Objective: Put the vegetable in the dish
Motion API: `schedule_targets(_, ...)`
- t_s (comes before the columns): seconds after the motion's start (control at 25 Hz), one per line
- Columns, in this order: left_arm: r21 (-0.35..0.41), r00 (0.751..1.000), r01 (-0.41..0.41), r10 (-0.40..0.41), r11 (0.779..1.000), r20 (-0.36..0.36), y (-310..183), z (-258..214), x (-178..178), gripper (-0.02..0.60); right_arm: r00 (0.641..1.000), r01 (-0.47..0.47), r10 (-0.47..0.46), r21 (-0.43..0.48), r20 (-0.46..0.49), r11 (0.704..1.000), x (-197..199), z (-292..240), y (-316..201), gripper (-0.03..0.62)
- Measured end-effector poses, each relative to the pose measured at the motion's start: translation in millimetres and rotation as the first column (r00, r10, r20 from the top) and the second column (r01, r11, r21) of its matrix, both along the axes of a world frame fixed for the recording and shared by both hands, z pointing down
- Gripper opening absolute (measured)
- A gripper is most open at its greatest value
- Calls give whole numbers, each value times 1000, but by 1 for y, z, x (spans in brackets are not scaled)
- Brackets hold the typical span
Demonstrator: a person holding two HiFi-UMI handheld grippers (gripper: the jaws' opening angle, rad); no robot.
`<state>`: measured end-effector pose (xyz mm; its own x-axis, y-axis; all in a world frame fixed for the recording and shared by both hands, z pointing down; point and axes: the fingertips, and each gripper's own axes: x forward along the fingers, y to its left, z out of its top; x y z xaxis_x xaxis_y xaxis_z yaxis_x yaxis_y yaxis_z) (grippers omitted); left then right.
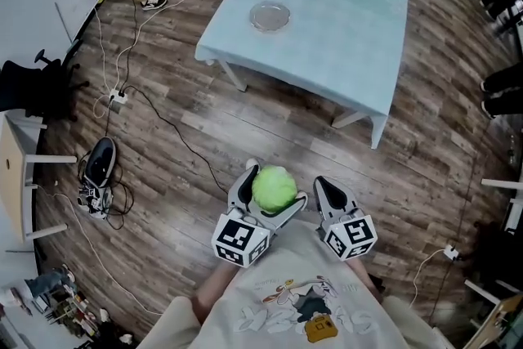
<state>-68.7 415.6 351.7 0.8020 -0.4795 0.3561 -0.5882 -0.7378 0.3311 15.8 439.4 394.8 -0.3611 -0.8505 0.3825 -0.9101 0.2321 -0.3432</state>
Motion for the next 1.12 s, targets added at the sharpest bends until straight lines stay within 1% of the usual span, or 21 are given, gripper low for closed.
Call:
schedule_targets(0.16,27,1000,-18,19,999,-14,-40,-4,-13,528,1000,-25,25,6,-15,1000,-11,-5,-40,22)
schedule_targets(0.28,37,999,-19,20,999,-29,-74,-5,-30,528,999,-40,40,18,-22,999,-23,-8,-75,23)
schedule_targets(0.4,36,999,-2,4,999,-46,-108,-6,-55,528,998,-60,61,26,-9,998,-40,-9,-110,21)
schedule_targets(0.56,48,999,21,-19,999,-49,-148,-12,-90,528,998,-69,69,33,-4,997,-67,-13,-150,21)
schedule_targets(0.72,59,999,19,-17,998,-44,-168,-13,-126,528,998,-69,69,40,0,997,-100,-12,-177,21)
schedule_targets(0.8,54,999,14,-11,998,-45,-176,-10,-139,528,998,-66,66,32,3,997,-115,-9,-184,21)
schedule_targets(0.92,29,999,1,1,1000,-47,-181,-2,-144,528,999,-53,53,6,-8,999,-126,-3,-185,21)
schedule_targets(1.0,8,998,-10,11,1000,-54,-182,2,-141,528,998,-58,57,-17,-15,998,-123,2,-184,21)
schedule_targets(1.12,-8,998,-37,37,999,-55,-188,8,-129,528,996,-89,88,-45,-7,995,-112,9,-190,21)
